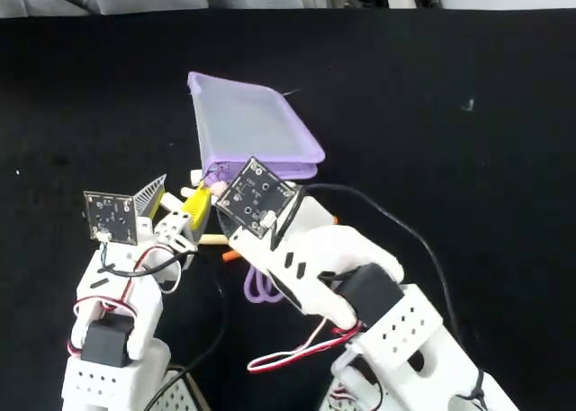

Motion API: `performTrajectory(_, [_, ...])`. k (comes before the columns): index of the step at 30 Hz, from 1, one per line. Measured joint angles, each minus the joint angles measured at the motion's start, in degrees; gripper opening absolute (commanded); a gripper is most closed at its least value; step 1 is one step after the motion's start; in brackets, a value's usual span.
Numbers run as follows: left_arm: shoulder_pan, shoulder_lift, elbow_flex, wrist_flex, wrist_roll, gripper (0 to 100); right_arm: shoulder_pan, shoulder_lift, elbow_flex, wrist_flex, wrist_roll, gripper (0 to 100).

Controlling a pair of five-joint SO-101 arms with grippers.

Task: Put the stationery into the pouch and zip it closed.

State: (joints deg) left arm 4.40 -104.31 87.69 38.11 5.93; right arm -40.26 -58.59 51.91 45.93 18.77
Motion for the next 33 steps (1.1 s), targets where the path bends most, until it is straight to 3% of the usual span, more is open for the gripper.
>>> performTrajectory(6, [0.00,0.00,0.00,0.44,0.00,22,0.00,0.00,0.00,0.00,0.00,1.1])
performTrajectory(13, [0.00,0.09,-4.13,7.38,-0.09,22,-0.09,0.00,0.00,0.00,0.09,1.1])
performTrajectory(23, [0.00,0.09,-4.40,7.56,-0.09,22,-0.18,0.00,0.00,0.00,0.09,1.1])
performTrajectory(29, [0.00,-0.09,0.70,0.18,-0.26,22,-0.18,-0.18,0.00,0.26,0.09,1.1])
performTrajectory(33, [0.00,-0.44,2.46,-2.29,-4.04,22,-0.18,-0.18,0.00,0.35,0.18,1.1])
